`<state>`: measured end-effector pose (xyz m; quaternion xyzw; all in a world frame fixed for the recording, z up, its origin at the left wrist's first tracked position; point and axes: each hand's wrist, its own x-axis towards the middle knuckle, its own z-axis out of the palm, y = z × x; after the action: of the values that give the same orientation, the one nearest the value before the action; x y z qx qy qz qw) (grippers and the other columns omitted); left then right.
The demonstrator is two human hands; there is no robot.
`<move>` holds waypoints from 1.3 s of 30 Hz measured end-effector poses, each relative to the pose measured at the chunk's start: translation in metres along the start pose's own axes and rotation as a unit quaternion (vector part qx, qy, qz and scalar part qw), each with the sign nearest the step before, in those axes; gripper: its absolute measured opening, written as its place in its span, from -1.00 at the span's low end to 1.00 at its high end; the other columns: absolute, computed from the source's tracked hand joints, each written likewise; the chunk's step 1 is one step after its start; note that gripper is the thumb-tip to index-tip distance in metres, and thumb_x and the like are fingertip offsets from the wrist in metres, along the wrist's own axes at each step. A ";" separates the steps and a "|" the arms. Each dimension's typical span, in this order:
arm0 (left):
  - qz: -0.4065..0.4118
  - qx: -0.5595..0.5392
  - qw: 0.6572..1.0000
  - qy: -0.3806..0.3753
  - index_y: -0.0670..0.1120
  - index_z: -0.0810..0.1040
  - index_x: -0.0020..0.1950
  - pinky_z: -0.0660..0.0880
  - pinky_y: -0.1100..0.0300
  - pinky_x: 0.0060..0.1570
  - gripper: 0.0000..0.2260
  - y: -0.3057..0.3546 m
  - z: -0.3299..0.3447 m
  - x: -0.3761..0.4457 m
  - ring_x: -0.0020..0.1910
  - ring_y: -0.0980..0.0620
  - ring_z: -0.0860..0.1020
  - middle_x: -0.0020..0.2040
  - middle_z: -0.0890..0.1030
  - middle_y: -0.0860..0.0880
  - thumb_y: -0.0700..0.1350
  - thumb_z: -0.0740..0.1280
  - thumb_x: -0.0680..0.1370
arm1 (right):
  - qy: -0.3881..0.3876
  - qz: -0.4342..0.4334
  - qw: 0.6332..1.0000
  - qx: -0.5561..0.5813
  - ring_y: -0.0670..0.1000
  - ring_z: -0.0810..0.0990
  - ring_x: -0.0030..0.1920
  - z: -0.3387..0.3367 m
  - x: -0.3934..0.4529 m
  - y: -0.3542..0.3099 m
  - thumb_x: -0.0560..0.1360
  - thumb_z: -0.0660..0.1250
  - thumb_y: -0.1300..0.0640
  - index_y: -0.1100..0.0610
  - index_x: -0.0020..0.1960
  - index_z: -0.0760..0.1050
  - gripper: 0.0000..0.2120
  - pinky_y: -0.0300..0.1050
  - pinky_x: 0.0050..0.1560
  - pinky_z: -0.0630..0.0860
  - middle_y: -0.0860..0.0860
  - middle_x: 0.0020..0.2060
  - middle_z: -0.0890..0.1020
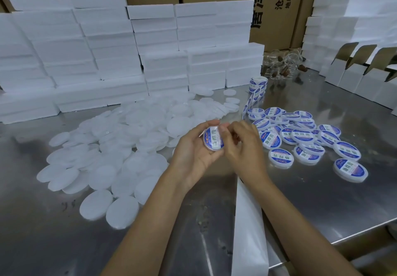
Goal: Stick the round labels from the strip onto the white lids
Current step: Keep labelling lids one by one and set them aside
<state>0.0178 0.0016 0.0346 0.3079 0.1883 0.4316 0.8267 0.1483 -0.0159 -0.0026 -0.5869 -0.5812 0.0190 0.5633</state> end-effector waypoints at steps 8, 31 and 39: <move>0.009 0.041 0.998 0.050 -0.24 0.50 0.28 0.66 0.05 0.02 -0.60 -0.002 0.004 0.000 0.23 -0.17 0.60 0.32 0.59 -0.26 0.03 0.06 0.73 | -0.010 0.032 0.995 -0.095 0.01 0.44 -0.12 0.004 -0.003 -0.007 0.40 0.26 -0.43 0.04 -0.19 0.38 -0.49 0.00 -0.09 0.42 -0.08 -0.24 0.44; 0.034 0.033 0.999 0.019 -0.25 0.51 0.23 0.62 -0.07 0.15 -0.81 0.003 -0.002 0.001 0.18 -0.22 0.65 0.25 0.62 -0.29 -0.23 0.22 0.65 | -0.047 0.048 0.998 -0.004 -0.07 0.49 -0.14 0.002 -0.004 -0.008 0.45 0.43 -0.20 0.02 -0.10 0.55 -0.71 -0.06 -0.12 0.48 -0.15 -0.31 0.56; 0.065 0.105 0.992 0.029 -0.24 0.45 0.32 0.65 -0.06 0.08 -0.75 0.002 -0.009 0.002 0.16 -0.19 0.67 0.25 0.64 -0.22 -0.19 0.09 0.73 | -0.066 0.039 0.997 0.004 -0.03 0.48 -0.13 -0.002 -0.004 -0.006 0.59 0.26 -0.13 0.05 -0.05 0.59 -0.72 0.07 -0.09 0.49 -0.10 -0.31 0.56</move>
<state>0.0125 0.0073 0.0286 0.3918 0.2357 0.4710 0.7544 0.1440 -0.0217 -0.0001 -0.6046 -0.5932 0.0819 0.5252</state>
